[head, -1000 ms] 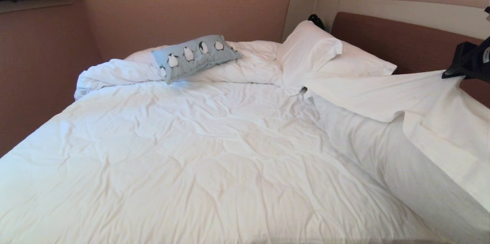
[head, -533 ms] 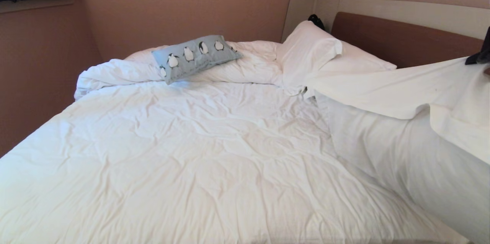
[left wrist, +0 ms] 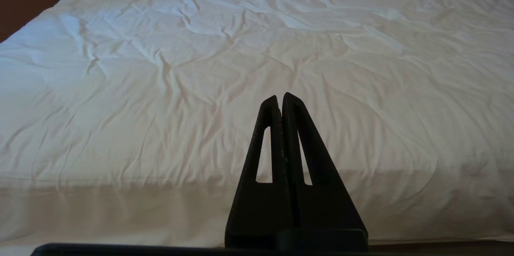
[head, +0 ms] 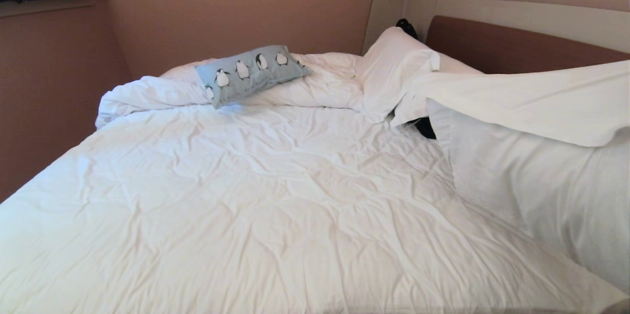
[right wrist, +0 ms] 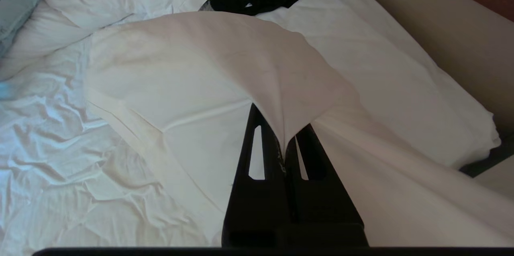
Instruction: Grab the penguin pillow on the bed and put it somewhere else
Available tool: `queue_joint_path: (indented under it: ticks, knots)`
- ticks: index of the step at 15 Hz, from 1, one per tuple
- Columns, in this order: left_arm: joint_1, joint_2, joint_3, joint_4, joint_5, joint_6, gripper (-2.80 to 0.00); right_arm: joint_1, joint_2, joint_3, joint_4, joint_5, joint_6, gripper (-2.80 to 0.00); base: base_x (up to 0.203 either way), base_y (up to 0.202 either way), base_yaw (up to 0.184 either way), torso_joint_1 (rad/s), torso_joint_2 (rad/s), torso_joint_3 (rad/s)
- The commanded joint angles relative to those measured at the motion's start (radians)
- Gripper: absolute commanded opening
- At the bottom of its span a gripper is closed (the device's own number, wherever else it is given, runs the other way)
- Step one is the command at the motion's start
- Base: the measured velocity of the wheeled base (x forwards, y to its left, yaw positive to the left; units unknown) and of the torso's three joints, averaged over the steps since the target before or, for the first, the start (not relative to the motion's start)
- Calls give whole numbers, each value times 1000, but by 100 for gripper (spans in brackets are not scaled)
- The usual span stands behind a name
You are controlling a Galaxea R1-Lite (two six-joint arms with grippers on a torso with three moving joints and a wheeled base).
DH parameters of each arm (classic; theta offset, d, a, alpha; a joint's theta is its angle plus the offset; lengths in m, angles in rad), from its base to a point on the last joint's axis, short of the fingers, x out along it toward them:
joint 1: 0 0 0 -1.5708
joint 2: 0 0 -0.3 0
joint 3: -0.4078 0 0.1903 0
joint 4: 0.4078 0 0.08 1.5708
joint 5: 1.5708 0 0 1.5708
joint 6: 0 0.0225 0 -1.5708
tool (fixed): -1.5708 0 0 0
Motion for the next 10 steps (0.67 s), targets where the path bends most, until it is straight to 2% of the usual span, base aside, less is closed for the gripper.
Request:
queue_joint_path:
  ticks: [1, 5, 10]
  knots:
    - [0, 1, 0, 0, 0, -1, -280, -41, -38, 15, 1, 35, 1, -280, 0, 0, 0, 0, 0, 0]
    - [0, 0, 0, 0, 0, -2, -280, -90, -57, 23, 0, 35, -1, -280, 0, 0, 0, 0, 0, 0]
    - [0, 0, 0, 0, 0, -1, -280, -96, -48, 26, -1, 37, -4, -280, 0, 0, 0, 0, 0, 0]
